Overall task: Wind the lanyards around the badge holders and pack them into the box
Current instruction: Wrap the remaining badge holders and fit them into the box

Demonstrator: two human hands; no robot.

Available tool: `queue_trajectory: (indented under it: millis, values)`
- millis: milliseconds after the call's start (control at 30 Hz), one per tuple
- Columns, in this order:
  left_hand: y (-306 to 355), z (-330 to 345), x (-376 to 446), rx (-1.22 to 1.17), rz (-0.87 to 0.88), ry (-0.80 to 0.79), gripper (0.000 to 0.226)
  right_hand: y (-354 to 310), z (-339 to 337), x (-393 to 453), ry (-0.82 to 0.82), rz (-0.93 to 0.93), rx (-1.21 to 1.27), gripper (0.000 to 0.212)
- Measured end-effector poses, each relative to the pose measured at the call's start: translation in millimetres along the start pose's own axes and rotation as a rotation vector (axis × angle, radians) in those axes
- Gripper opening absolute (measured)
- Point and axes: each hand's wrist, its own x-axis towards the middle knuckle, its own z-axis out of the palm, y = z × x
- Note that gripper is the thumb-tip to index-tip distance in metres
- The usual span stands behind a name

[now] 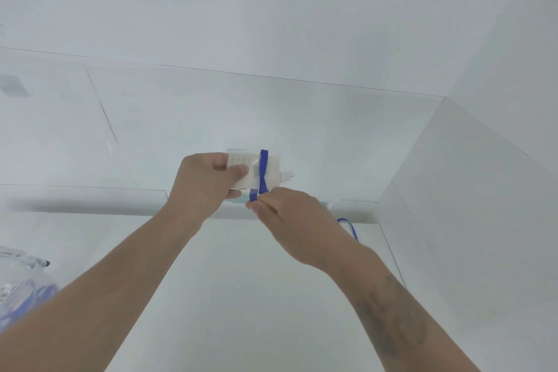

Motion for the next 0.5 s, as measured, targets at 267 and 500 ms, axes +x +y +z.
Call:
queue_trajectory:
  millis: [267,500]
  values:
    - [-13,-12,-15,0.148,0.003,-0.372,0.014,7,-52,13,0.151,-0.036,0.2,0.012]
    - [4,-34,-19,-0.244,-0.139,-0.544,0.015,27,-32,25,0.183,0.156,0.793,0.008]
